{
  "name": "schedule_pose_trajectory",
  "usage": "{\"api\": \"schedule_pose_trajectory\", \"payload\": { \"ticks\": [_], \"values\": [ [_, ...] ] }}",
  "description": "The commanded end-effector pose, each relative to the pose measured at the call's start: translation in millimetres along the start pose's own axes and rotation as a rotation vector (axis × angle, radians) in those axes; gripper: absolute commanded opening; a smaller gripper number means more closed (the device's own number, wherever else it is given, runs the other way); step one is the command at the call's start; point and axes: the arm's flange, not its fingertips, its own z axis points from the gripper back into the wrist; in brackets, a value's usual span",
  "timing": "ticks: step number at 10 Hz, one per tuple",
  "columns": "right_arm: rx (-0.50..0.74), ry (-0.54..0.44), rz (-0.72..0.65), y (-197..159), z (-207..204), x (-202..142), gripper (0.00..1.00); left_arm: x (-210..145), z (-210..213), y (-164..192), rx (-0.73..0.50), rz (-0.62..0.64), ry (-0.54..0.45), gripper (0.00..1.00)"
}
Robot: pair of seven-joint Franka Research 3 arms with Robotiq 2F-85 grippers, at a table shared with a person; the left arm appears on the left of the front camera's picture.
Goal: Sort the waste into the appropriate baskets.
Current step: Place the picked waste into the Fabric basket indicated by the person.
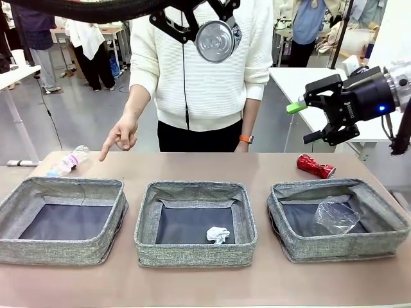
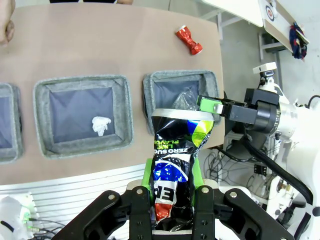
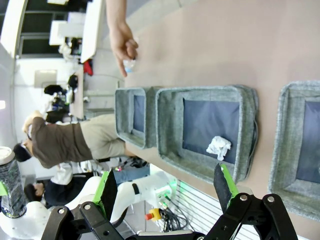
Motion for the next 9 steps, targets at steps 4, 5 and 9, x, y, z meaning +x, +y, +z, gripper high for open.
{"api": "schedule_pose_trajectory", "payload": {
  "ticks": [4, 5, 9],
  "values": [
    [-0.01, 0.003, -0.014, 3.1, 1.3, 0.5, 1.0, -17.5, 1.2, 78.0, 0.142, 0.079, 0.0, 0.32],
    [-0.01, 0.003, -0.014, 3.1, 1.3, 0.5, 1.0, -35.2, 4.7, 126.4, 0.206, 0.187, 0.009, 0.32],
    [-0.01, 0.003, -0.014, 3.1, 1.3, 0.5, 1.0, -118.0, 18.1, 302.1, 0.361, 0.603, -0.089, 0.32]
  ]
}}
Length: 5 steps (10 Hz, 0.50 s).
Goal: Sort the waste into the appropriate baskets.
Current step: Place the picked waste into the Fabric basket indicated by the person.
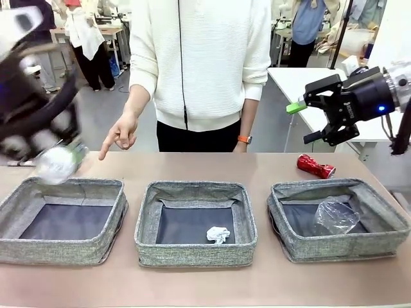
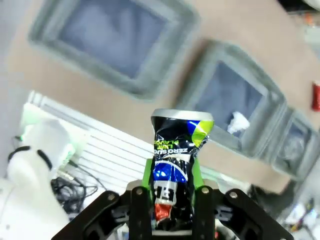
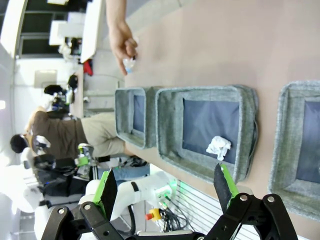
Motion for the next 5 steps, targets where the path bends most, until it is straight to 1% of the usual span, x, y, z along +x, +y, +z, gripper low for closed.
{"api": "schedule_pose_trajectory", "payload": {
  "ticks": [1, 2, 3, 4, 5],
  "values": [
    [-0.01, 0.003, -0.014, 3.3, 1.2, 0.5, 1.0, 3.9, -5.8, 52.9, 0.009, 0.136, -0.138, 0.32],
    [-0.01, 0.003, -0.014, 3.3, 1.2, 0.5, 1.0, 18.6, -17.4, 68.7, -0.057, 0.144, -0.14, 0.32],
    [-0.01, 0.003, -0.014, 3.3, 1.2, 0.5, 1.0, 36.9, -29.1, 75.3, -0.142, 0.123, -0.139, 0.32],
    [-0.01, 0.003, -0.014, 3.3, 1.2, 0.5, 1.0, 53.6, -37.3, 74.4, -0.205, 0.099, -0.109, 0.32],
    [-0.01, 0.003, -0.014, 3.3, 1.2, 0.5, 1.0, 71.7, -48.8, 72.7, -0.217, 0.086, -0.069, 0.32]
  ]
}}
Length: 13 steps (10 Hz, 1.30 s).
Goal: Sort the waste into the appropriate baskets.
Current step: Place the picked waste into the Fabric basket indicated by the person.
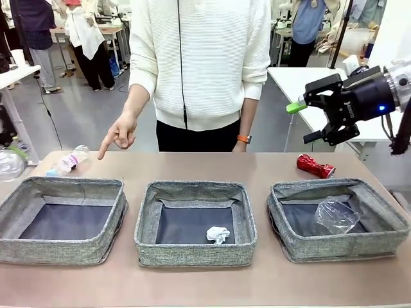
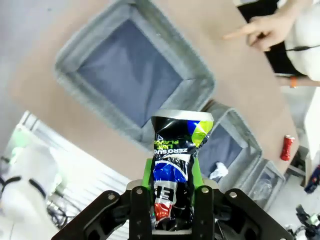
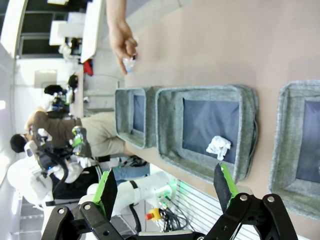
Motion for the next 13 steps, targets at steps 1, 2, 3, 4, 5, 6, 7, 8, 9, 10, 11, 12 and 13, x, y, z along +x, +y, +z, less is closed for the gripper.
{"api": "schedule_pose_trajectory", "payload": {
  "ticks": [1, 2, 3, 4, 5, 6, 7, 8, 9, 10, 11, 12, 13],
  "values": [
    [-0.01, 0.003, -0.014, 3.3, 1.1, 0.5, 1.0, 18.0, -69.0, 19.4, -0.04, -0.04, 0.126, 0.32],
    [-0.01, 0.003, -0.014, 3.3, 1.1, 0.5, 1.0, 25.4, -85.0, 21.7, -0.012, -0.038, 0.154, 0.32],
    [-0.01, 0.003, -0.014, 3.3, 1.1, 0.5, 1.0, 27.3, -92.4, 23.2, 0.018, -0.043, 0.164, 0.32],
    [-0.01, 0.003, -0.014, 3.3, 1.1, 0.5, 1.0, 27.5, -94.0, 24.6, 0.017, -0.04, 0.17, 0.32],
    [-0.01, 0.003, -0.014, 3.3, 1.1, 0.5, 1.0, 26.4, -94.0, 24.5, 0.016, -0.039, 0.171, 0.32],
    [-0.01, 0.003, -0.014, 3.3, 1.1, 0.5, 1.0, 25.0, -95.2, 25.3, 0.019, -0.041, 0.168, 0.32],
    [-0.01, 0.003, -0.014, 3.3, 1.1, 0.5, 1.0, 23.7, -97.6, 25.8, 0.017, -0.037, 0.164, 0.49],
    [-0.01, 0.003, -0.014, 3.3, 1.1, 0.5, 1.0, 23.2, -99.7, 26.4, 0.017, -0.04, 0.181, 0.89],
    [-0.01, 0.003, -0.014, 3.3, 1.1, 0.5, 1.0, 23.0, -100.4, 27.1, 0.019, -0.04, 0.172, 1.0],
    [-0.01, 0.003, -0.014, 3.3, 1.1, 0.5, 1.0, 22.9, -99.5, 27.1, 0.015, -0.039, 0.165, 1.0],
    [-0.01, 0.003, -0.014, 3.3, 1.1, 0.5, 1.0, 22.9, -97.9, 26.9, 0.01, -0.04, 0.16, 1.0],
    [-0.01, 0.003, -0.014, 3.3, 1.1, 0.5, 1.0, 23.2, -94.7, 26.1, -0.006, -0.04, 0.157, 1.0],
    [-0.01, 0.003, -0.014, 3.3, 1.1, 0.5, 1.0, 22.9, -91.5, 24.5, -0.035, -0.04, 0.161, 1.0]
  ]
}}
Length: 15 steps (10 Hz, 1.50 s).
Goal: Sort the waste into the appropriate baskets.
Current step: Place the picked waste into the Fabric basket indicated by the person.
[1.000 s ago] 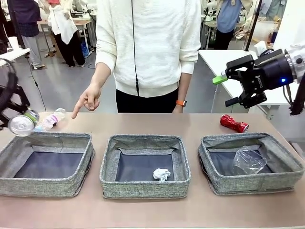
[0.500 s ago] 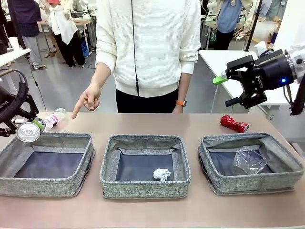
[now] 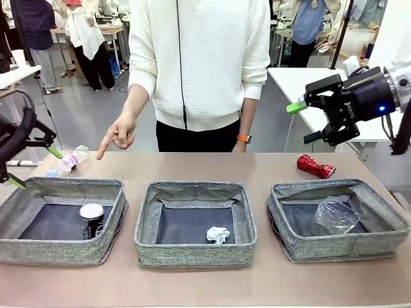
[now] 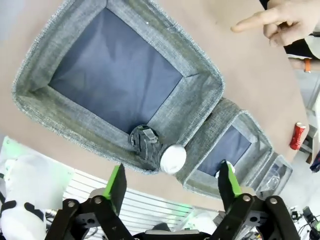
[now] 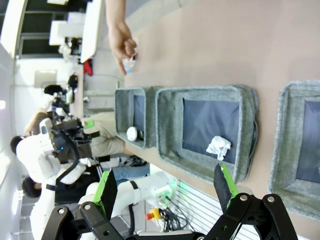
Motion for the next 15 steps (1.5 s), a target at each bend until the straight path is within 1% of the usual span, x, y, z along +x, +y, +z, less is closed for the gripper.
{"api": "schedule_pose_trajectory", "payload": {
  "ticks": [1, 2, 3, 4, 5, 7, 8, 9, 10, 15],
  "values": [
    [-0.01, 0.003, -0.014, 3.4, 1.2, 0.5, 1.0, -21.5, -16.0, 27.4, -0.084, -0.013, 0.023, 1.0],
    [-0.01, 0.003, -0.014, 3.4, 1.2, 0.5, 1.0, -22.5, -15.5, 28.6, -0.193, -0.028, 0.157, 1.0],
    [-0.01, 0.003, -0.014, 3.4, 1.2, 0.5, 1.0, -23.8, -10.4, 31.6, -0.43, -0.066, 0.349, 1.0],
    [-0.01, 0.003, -0.014, 3.4, 1.2, 0.5, 1.0, -25.6, -2.7, 34.4, -0.648, -0.133, 0.483, 1.0],
    [-0.01, 0.003, -0.014, 3.4, 1.2, 0.5, 1.0, -26.4, 4.3, 36.8, -0.858, -0.191, 0.555, 1.0],
    [-0.01, 0.003, -0.014, 3.4, 1.2, 0.5, 1.0, -24.9, 9.9, 45.2, -1.217, -0.306, 0.61, 1.0],
    [-0.01, 0.003, -0.014, 3.4, 1.2, 0.5, 1.0, -22.6, 8.3, 48.9, -1.274, -0.321, 0.648, 1.0],
    [-0.01, 0.003, -0.014, 3.4, 1.2, 0.5, 1.0, -21.8, 4.7, 51.2, -1.227, -0.279, 0.644, 1.0],
    [-0.01, 0.003, -0.014, 3.4, 1.2, 0.5, 1.0, 10.2, 58.2, 12.4, -0.999, -0.2, 0.389, 1.0],
    [-0.01, 0.003, -0.014, 3.4, 1.2, 0.5, 1.0, 10.2, 58.2, 12.4, -0.999, -0.2, 0.389, 1.0]
  ]
}}
